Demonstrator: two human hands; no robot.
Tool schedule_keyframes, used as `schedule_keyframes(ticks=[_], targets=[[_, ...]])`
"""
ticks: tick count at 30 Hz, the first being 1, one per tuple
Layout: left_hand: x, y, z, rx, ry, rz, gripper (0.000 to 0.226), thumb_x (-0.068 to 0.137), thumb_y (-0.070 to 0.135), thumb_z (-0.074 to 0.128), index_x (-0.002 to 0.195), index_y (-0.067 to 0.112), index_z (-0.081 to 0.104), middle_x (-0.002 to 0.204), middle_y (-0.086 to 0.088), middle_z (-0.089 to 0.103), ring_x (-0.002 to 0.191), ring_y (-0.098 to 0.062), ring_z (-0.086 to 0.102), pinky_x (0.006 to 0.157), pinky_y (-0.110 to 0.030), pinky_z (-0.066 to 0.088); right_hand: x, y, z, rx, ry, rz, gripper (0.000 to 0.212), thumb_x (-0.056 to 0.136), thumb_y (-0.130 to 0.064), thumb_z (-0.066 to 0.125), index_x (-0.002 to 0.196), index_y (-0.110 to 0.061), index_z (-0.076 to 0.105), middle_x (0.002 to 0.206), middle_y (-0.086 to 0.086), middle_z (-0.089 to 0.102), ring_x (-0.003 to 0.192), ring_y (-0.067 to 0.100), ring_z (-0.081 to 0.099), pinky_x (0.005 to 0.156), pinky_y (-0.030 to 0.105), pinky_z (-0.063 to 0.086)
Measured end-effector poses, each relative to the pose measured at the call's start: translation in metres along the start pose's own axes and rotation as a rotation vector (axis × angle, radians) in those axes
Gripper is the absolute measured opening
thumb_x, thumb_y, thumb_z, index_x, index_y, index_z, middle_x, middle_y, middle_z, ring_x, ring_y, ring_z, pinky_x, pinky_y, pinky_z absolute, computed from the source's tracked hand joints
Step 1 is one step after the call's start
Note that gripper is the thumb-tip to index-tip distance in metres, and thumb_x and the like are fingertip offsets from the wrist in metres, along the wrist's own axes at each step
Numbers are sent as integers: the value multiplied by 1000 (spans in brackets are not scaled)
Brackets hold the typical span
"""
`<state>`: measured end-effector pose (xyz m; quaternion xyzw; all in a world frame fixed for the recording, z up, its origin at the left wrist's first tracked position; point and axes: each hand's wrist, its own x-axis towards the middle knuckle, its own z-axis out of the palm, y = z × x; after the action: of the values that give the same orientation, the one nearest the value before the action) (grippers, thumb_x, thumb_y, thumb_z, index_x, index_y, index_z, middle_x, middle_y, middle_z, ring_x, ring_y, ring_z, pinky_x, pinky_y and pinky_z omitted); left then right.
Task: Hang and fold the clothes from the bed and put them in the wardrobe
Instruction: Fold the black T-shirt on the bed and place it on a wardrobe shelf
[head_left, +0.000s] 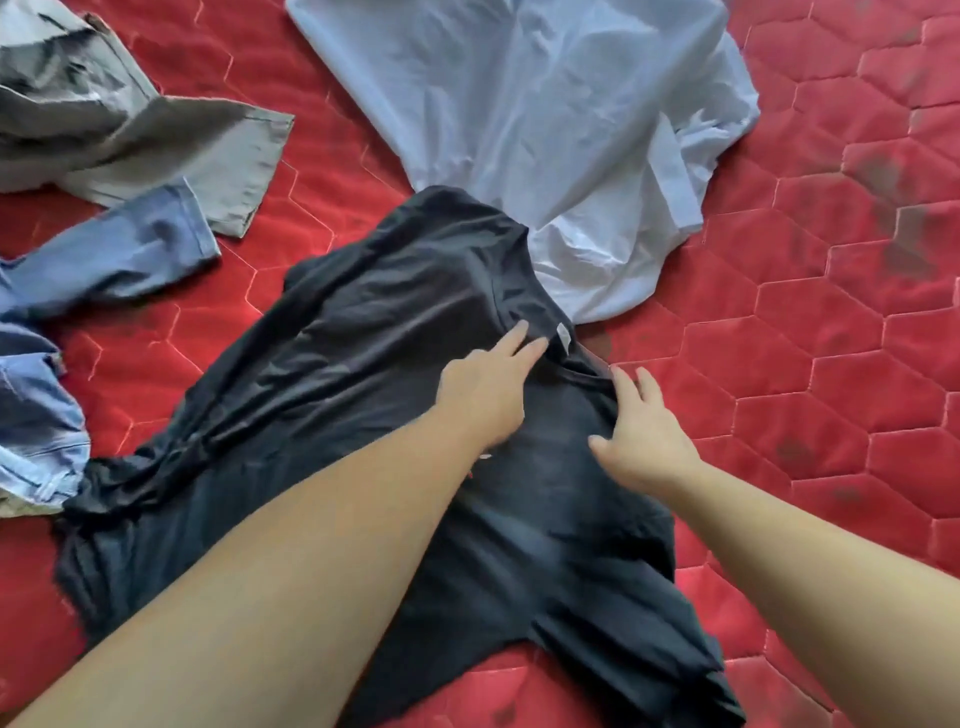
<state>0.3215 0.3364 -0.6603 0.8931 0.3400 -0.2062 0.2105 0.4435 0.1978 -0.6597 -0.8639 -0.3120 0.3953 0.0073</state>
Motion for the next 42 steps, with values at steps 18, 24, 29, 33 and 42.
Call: schedule_keyframes(ticks=[18, 24, 29, 33, 42], targets=[[-48, 23, 66, -1383, -149, -453, 34, 71, 47, 67, 88, 18, 67, 84, -1, 72, 77, -16, 69, 72, -34, 57, -55, -38, 84, 920, 93, -198, 14, 87, -9, 55, 89, -21, 61, 75, -8, 66, 68, 11, 59, 63, 25, 48], [-68, 32, 52, -1025, 164, -389, 13, 93, 16, 50, 97, 10, 60, 96, -4, 68, 94, -23, 61, 85, -34, 47, -89, -3, 67, 895, 58, -255, 17, 81, -14, 56, 79, -25, 69, 66, -2, 67, 50, 10, 58, 55, 21, 47], [-127, 59, 38, -589, 105, -46, 16, 95, 25, 47, 81, 17, 44, 86, -10, 65, 84, -36, 58, 75, -44, 47, -77, 9, 28, 1108, 94, 17, 28, 91, -33, 62, 73, -13, 66, 62, 2, 62, 43, 7, 50, 44, 18, 42], [-167, 84, 33, -249, 63, 225, 8, 95, 28, 44, 90, 22, 42, 101, -8, 60, 90, -40, 58, 65, -39, 33, -64, -14, 17, 893, -127, 19, 47, 77, -59, 69, 68, -14, 55, 57, -7, 49, 48, 8, 46, 51, 19, 36], [-233, 102, 66, -96, -60, 454, 13, 92, 27, 49, 93, 16, 56, 95, -8, 60, 81, -40, 60, 58, -35, 33, -58, 26, 14, 849, 82, 77, 12, 87, -16, 66, 75, -17, 67, 74, 0, 64, 68, 17, 59, 59, 25, 49]])
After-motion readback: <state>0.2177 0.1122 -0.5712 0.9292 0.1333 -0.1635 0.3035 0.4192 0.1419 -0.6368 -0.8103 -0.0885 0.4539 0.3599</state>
